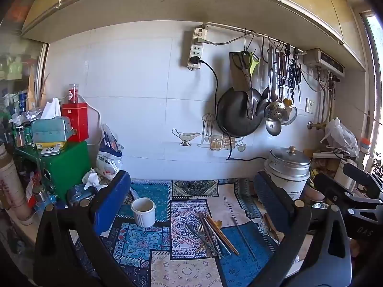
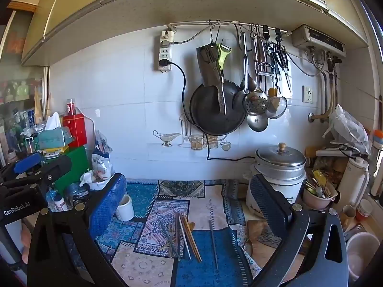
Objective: Organize utensils
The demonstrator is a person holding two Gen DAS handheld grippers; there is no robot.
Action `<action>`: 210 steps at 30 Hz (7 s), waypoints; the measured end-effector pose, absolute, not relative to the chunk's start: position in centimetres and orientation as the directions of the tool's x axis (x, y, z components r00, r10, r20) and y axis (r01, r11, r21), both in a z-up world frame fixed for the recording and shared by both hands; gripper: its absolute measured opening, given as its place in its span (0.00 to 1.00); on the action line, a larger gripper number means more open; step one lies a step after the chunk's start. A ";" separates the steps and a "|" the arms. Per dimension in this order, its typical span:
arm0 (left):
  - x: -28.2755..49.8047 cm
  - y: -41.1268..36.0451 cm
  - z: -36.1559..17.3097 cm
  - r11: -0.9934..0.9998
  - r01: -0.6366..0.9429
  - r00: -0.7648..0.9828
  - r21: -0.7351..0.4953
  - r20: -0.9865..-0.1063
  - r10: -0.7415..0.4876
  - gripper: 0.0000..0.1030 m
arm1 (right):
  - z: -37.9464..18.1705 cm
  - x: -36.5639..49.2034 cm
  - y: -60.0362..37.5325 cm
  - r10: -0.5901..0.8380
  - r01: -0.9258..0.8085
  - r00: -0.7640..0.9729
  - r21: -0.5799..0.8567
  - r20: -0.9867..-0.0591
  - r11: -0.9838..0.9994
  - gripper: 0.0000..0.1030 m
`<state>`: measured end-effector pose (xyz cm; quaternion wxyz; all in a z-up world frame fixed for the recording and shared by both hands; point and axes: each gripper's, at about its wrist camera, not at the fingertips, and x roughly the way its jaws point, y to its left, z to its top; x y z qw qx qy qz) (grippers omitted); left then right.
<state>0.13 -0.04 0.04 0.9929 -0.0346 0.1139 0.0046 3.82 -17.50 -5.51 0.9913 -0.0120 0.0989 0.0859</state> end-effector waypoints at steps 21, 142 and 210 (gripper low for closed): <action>0.7 2.6 -0.8 0.996 -0.044 0.972 -0.083 -0.234 0.023 1.00 | -5.9 4.4 -16.2 0.189 -0.191 0.960 0.012 -0.207 0.982 1.00; 34.6 1.7 -32.2 0.989 0.031 0.284 -0.145 -0.947 -0.148 0.77 | -30.9 33.2 -18.8 0.029 -0.062 0.390 0.005 -0.920 0.998 0.79; 38.0 -1.2 -30.3 0.976 0.099 0.223 -0.194 -0.952 -0.211 0.04 | -31.5 39.3 -16.3 0.249 -0.347 0.175 0.177 -0.953 0.921 0.05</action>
